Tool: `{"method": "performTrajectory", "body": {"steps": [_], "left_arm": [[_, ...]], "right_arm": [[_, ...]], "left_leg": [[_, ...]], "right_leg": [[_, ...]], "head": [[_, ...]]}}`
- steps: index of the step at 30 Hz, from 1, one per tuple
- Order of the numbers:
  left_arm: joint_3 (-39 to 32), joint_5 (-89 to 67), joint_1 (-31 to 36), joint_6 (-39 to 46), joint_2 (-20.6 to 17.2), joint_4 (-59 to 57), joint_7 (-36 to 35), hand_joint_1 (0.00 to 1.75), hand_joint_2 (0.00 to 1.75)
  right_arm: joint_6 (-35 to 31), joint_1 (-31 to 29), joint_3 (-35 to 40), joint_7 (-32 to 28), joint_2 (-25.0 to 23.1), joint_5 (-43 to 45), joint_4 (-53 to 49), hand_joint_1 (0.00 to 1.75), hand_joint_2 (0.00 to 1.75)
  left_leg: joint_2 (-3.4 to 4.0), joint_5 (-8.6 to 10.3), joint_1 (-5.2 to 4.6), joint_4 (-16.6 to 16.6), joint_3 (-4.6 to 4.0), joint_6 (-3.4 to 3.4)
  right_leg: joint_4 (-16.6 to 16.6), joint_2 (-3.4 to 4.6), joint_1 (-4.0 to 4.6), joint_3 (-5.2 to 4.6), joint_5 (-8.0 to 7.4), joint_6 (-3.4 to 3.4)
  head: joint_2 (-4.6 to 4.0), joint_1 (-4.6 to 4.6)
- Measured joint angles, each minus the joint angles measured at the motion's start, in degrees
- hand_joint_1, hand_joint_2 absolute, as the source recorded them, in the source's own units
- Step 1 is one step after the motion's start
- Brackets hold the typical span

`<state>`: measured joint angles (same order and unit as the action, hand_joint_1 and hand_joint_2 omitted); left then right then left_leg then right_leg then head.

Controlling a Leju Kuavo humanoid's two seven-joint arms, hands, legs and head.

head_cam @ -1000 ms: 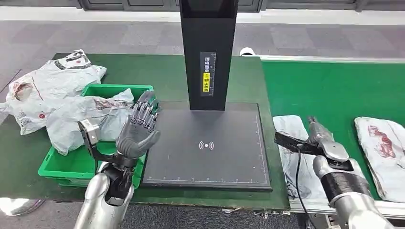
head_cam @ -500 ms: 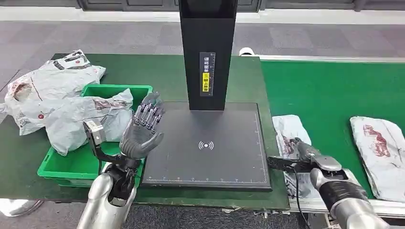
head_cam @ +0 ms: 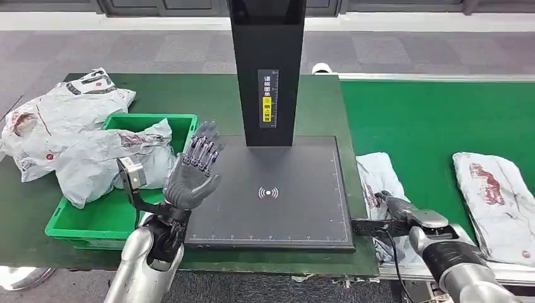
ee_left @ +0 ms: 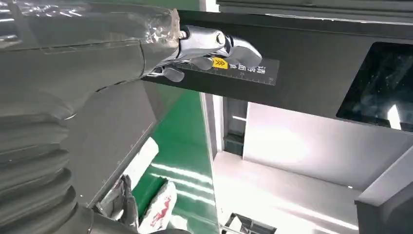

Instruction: Moved the parcel from conveyor to table for the left to box.

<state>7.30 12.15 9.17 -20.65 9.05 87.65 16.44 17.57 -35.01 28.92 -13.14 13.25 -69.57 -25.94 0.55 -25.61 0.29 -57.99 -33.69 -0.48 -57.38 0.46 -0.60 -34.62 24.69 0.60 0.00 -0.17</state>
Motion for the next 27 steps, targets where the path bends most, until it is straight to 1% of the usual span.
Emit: {"method": "performTrajectory", "body": {"steps": [1, 2, 5, 11, 16, 19, 23, 25, 27], "left_arm": [[0.00, 0.04, 0.09, 0.02, 0.00, -0.04, -0.13, 0.00, 1.75], [0.00, 0.22, 0.32, 0.22, 0.02, -0.20, -0.44, 0.00, 1.75], [0.00, 0.65, 1.36, 1.11, 0.15, -0.72, -1.37, 0.00, 1.75], [0.00, 0.98, 2.07, 1.81, 0.26, -1.36, -1.81, 0.00, 1.75], [0.00, 1.03, 2.10, 2.40, 0.26, -1.81, -1.88, 0.00, 1.75], [-0.04, 1.03, 2.02, 2.65, 0.20, -1.84, -1.68, 0.00, 1.75], [-0.68, 0.70, 1.63, 2.93, 0.00, -1.77, -1.33, 0.00, 1.75], [-1.18, 0.72, 1.19, 3.02, -0.13, -1.62, -1.07, 0.00, 1.75], [-1.75, 0.96, 0.48, 3.19, -0.37, -1.05, -0.50, 0.00, 1.75]], "right_arm": [[0.35, -0.20, 0.48, 0.33, 0.09, -0.09, 0.00, 0.02, 1.75], [0.78, -0.46, 1.06, 0.83, 0.18, -0.15, 0.02, 1.75, 1.75], [1.61, -1.06, 3.19, 2.12, 0.46, -0.31, 0.20, 1.75, 1.75], [1.44, -1.73, 5.62, 2.08, 1.73, 1.27, 0.13, 1.75, 1.75], [1.29, -2.20, 6.91, 1.90, 2.78, 3.11, -0.42, 1.75, 1.75], [1.00, -2.62, 7.43, 1.16, 3.26, 4.48, -0.68, 1.75, 1.75], [-0.53, -2.62, 7.52, 0.00, 4.07, 8.16, -2.25, 1.75, 1.75], [-0.63, -2.14, 7.52, -2.09, 4.70, 11.13, -3.77, 1.75, 1.75], [-1.14, -0.10, 6.86, -5.91, 6.17, 17.68, -7.90, 1.75, 1.75]], "left_leg": [[0.00, 0.00, 0.00, 0.00, 0.02, 0.00], [0.00, 0.00, 0.00, 0.00, 0.04, 0.00], [0.02, -0.01, 0.00, 0.00, 0.11, 0.00], [-0.04, -0.01, -0.02, -0.02, 0.16, 0.03], [-0.37, 0.03, -0.02, -0.02, 0.09, 0.05], [-0.45, 0.03, -0.02, -0.02, 0.01, 0.06], [-0.51, 0.03, -0.02, -0.02, -0.09, 0.06], [-0.51, 0.03, -0.02, -0.02, -0.14, 0.06], [-0.56, 0.02, -0.01, -0.02, -0.19, 0.06]], "right_leg": [[0.00, 0.00, 0.00, 0.02, 0.00, 0.00], [0.00, 0.00, 0.00, 0.05, 0.00, 0.00], [0.02, 0.00, 0.00, 0.15, 0.00, 0.00], [0.04, -0.08, -0.03, 0.25, -0.01, 0.01], [0.03, -0.36, -0.04, 0.33, 0.00, 0.02], [0.03, -0.42, -0.06, 0.29, 0.01, 0.03], [0.03, -0.46, -0.09, 0.20, 0.03, 0.04], [0.03, -0.47, -0.09, 0.15, 0.03, 0.04], [0.03, -0.51, -0.08, 0.15, 0.07, 0.06]], "head": [[0.00, 0.00], [0.00, 0.00], [0.00, 0.02], [0.00, 0.00], [0.00, 0.00], [0.00, 0.00], [0.00, 0.00], [0.00, 0.00], [0.00, 0.00]]}}
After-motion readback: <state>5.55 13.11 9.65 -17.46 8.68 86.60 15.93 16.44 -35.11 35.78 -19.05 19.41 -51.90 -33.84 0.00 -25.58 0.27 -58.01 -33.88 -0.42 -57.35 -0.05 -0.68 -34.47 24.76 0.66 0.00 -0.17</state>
